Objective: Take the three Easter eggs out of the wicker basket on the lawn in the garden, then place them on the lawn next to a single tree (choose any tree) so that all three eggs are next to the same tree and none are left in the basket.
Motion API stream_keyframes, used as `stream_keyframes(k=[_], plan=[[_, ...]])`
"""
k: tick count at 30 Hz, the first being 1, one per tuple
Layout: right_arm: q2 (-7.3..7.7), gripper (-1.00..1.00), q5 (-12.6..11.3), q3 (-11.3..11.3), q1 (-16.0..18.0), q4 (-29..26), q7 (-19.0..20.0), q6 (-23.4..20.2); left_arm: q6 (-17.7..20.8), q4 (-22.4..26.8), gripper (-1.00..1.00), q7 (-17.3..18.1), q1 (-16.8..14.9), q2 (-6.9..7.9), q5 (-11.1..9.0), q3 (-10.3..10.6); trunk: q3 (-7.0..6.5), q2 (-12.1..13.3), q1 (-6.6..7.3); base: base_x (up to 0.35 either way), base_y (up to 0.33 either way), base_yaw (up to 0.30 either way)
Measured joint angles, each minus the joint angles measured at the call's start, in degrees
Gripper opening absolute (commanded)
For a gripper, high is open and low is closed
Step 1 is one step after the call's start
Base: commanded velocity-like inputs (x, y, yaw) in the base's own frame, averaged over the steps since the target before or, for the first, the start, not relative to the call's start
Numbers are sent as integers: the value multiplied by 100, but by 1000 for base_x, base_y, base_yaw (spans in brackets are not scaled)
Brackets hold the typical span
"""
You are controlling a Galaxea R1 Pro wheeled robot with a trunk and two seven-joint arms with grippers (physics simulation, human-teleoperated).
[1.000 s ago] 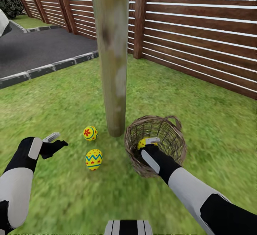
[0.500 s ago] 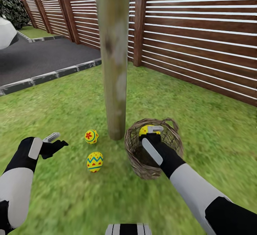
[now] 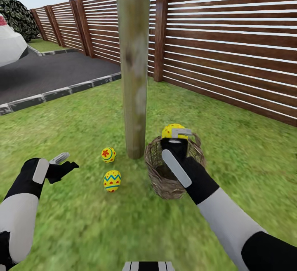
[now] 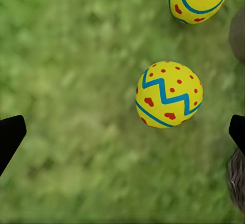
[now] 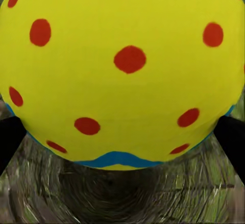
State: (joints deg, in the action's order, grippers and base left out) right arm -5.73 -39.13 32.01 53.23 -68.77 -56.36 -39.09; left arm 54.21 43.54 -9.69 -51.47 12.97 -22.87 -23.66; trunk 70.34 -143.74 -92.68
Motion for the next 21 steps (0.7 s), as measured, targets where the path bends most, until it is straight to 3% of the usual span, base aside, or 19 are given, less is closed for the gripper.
stream_keyframes(k=[2,5,8,10,14,17,18,21], plan=[[-67,-100,-6,182,-2,-559,-215,-10,12,0,100,3,0,6,8,-4,0,0,0,-2,0,0],[-246,-100,-5,706,-5,-836,-294,-4,26,1,100,-6,-1,35,31,-14,0,1,-1,-1,126,0],[-425,-100,-21,1691,-7,-861,-340,41,40,1,100,-9,-2,99,34,-22,1,0,-1,0,277,0],[-426,-100,-24,2307,-7,-797,-361,65,43,0,100,-7,-2,119,25,-26,1,1,-1,0,313,0],[-425,-100,-37,2767,-8,-752,-360,79,54,-3,100,9,-2,125,0,-27,0,1,-1,0,322,0],[-425,-100,-43,3039,-15,-465,-360,442,67,-107,100,69,-1,131,-9,-31,1,1,-1,0,325,0],[-425,-100,-44,3059,-15,-362,-359,584,65,-188,100,177,-2,145,-9,-34,0,1,-1,0,325,0],[-426,-100,-237,3081,-111,187,-345,911,53,-391,100,942,-1,301,-37,-28,1,1,-1,0,323,0]])
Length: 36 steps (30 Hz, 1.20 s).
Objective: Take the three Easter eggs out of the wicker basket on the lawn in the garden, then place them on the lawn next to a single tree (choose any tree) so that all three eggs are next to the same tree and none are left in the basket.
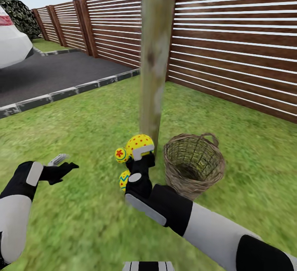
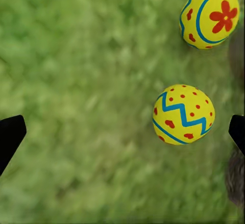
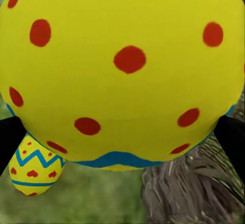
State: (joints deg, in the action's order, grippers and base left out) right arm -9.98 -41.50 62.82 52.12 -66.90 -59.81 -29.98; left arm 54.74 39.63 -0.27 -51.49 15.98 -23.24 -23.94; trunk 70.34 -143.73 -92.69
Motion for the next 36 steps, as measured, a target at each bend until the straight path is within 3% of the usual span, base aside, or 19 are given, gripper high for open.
stream_keyframes(k=[2,4,5,6,9,10,12,14,16,17,19,22,26,30,36], plan=[[0,-100,-210,11,-162,358,9,387,0,-97,100,252,0,78,-23,4,0,0,0,0,315,0],[-1,-100,-289,12,-251,677,9,893,0,-243,100,426,1,167,-46,7,0,0,0,18,311,0],[-1,-100,-306,15,-274,813,7,1079,-4,-381,100,678,1,233,-66,11,0,0,0,76,292,0],[12,-100,-315,21,-290,895,7,1184,-12,-486,100,958,1,297,-63,12,0,0,1,92,264,0],[213,-100,-320,23,-532,985,10,1498,-66,-991,100,2420,2,550,-7,19,1,0,0,62,186,0],[259,-100,-309,24,-638,1000,5,1658,-113,-1134,100,2730,3,581,4,21,0,0,0,51,137,0],[437,-100,-253,100,-796,1024,-11,1963,-490,-1600,100,3308,9,602,75,43,0,0,1,95,115,0],[585,-100,-201,399,-852,1038,-13,2098,-1175,-2291,100,3999,12,527,149,58,1,0,1,126,49,0],[649,-100,-188,654,-870,1132,-12,2279,-2045,-3083,100,4801,12,460,426,71,1,0,1,155,16,0],[663,-100,-184,724,-875,1282,-12,2450,-2570,-3450,100,5242,17,444,687,69,1,0,1,168,7,0],[659,-100,-177,777,-878,1557,-9,2694,-3090,-3720,100,5724,24,392,876,51,0,0,2,147,3,0],[631,-100,-170,810,-880,1926,4,2847,-3302,-3820,100,5999,30,267,949,40,0,0,3,244,1,0],[571,-100,-159,812,-881,2298,181,3074,-3373,-3845,100,6057,35,118,979,41,0,0,4,314,19,0],[526,-100,-163,811,-882,2412,455,3115,-3372,-3847,100,6015,34,124,993,46,0,-1,3,275,186,0],[514,-100,-173,813,-881,2449,505,3119,-3329,-3847,100,5997,37,158,994,43,0,0,1,58,53,0]])
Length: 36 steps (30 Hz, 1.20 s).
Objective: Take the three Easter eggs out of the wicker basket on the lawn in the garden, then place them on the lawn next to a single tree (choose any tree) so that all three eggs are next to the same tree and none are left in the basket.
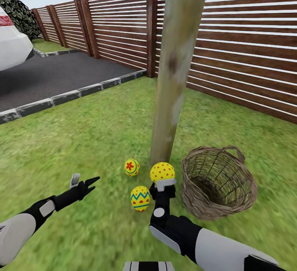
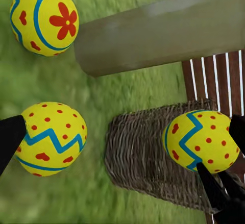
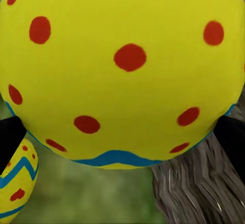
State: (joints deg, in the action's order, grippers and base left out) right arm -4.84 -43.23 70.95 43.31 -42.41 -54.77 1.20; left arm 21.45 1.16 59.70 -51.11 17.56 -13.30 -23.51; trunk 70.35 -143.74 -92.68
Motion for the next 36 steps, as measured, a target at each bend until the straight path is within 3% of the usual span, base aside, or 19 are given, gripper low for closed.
stream_keyframes(k=[11,24,36], plan=[[-130,-100,10,-14,0,452,3,19,48,0,100,2,0,18,2,22,221,-13,-26,1,1,0],[-210,-100,10,-4,0,474,3,16,45,0,100,-9,2,12,1,22,509,-30,-60,0,0,0],[-213,-100,2,-6,-5,474,3,16,45,-1,100,-249,-1,-171,9,33,775,-47,-91,0,0,0]])
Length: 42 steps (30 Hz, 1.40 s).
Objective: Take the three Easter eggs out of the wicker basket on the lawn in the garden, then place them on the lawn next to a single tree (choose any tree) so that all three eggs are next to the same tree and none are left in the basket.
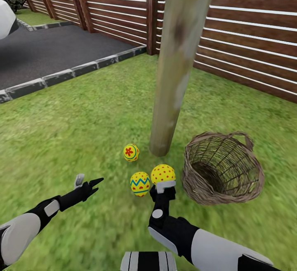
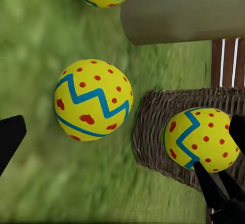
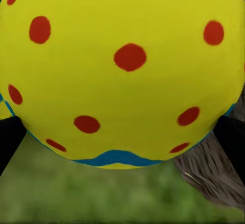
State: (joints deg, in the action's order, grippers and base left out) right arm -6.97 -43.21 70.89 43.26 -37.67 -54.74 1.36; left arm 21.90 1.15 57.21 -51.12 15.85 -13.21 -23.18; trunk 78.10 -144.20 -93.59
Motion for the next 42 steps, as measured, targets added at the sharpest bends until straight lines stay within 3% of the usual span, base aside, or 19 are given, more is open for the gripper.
stream_keyframes(k=[3,18,24,25,28,30,35,42], plan=[[2,-100,1,-7,-2,0,0,0,0,0,100,-15,0,-72,0,-3,66,-4,-8,0,0,0],[-1,-100,-1,-2,-2,9,0,0,0,-3,100,-19,0,-109,2,1,399,-24,-46,0,0,0],[0,-100,1,-1,-1,7,0,0,-2,-1,100,-24,-1,-103,2,-1,400,-25,-46,0,0,0],[0,-100,1,0,-2,8,0,0,-5,0,100,-40,-1,-106,28,12,400,-25,-46,0,0,0],[-6,-100,0,0,-3,9,0,0,-16,-2,100,-103,2,-111,479,31,400,-25,-45,89,0,0],[-7,-100,0,4,-3,9,0,0,-17,-1,100,-169,1,-148,631,30,400,-25,-44,243,0,0],[-7,-100,1,8,-2,8,0,0,-17,-1,100,-548,-1,-264,701,30,400,-25,-44,215,0,0],[-9,-100,1,9,-4,9,0,0,-17,-9,100,-591,1,-277,707,29,400,-25,-43,154,0,0]])
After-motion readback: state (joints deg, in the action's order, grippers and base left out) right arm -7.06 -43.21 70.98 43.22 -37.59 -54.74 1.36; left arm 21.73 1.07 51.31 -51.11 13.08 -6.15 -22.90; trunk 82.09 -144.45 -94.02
